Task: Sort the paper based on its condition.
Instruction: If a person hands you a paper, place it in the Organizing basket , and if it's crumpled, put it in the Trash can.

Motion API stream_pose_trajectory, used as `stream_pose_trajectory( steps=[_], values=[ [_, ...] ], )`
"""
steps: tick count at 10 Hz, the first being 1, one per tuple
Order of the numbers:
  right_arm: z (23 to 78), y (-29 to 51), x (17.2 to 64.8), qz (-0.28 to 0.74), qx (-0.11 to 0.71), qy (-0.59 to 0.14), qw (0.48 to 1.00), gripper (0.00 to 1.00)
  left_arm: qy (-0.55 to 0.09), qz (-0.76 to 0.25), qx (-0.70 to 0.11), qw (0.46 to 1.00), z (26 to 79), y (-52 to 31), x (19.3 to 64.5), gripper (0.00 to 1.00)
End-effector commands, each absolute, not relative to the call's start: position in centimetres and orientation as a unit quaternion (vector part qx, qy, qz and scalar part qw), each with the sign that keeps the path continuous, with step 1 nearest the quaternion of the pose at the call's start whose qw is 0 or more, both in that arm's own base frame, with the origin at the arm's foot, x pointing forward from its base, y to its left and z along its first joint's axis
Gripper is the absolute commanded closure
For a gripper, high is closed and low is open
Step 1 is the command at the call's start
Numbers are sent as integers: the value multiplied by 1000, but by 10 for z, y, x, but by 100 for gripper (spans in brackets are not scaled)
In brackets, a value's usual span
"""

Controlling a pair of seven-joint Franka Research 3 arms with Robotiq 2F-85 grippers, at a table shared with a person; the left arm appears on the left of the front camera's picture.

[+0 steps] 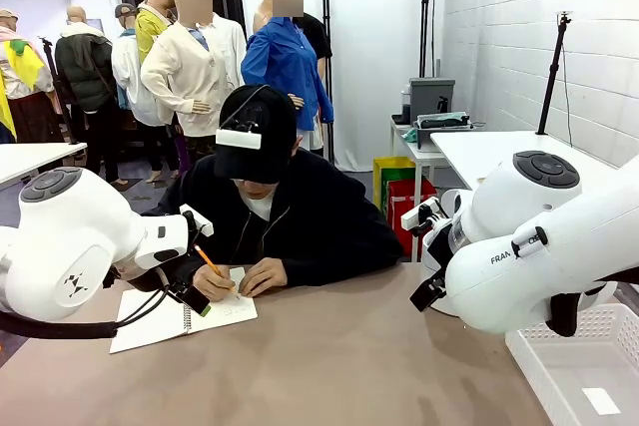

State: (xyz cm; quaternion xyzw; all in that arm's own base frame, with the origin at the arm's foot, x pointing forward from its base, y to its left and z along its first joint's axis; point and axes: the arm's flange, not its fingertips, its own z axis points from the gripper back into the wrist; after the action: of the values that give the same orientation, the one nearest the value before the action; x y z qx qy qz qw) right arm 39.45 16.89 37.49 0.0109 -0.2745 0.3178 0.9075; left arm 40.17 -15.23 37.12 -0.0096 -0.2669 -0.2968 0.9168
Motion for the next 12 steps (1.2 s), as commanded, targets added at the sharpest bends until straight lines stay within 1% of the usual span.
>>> stream_pose_trajectory(
  steps=[1,4,5,7,9,12],
  values=[
    [375,169,395,318,11,-275,907,0,-267,-295,-10,917,371,-151,402,0],
    [375,169,395,318,11,-274,907,0,-267,-297,-10,917,371,-152,402,0],
    [382,163,390,316,2,-297,901,0,-257,-290,-24,922,381,-155,400,0],
    [407,160,372,330,24,-328,885,0,-243,-268,-48,931,411,-152,389,0],
    [423,163,345,354,3,-344,870,0,-230,-268,-60,933,446,-148,375,0],
    [449,172,304,386,-25,-337,858,0,-227,-289,-55,928,510,-145,358,0]
  ],
)
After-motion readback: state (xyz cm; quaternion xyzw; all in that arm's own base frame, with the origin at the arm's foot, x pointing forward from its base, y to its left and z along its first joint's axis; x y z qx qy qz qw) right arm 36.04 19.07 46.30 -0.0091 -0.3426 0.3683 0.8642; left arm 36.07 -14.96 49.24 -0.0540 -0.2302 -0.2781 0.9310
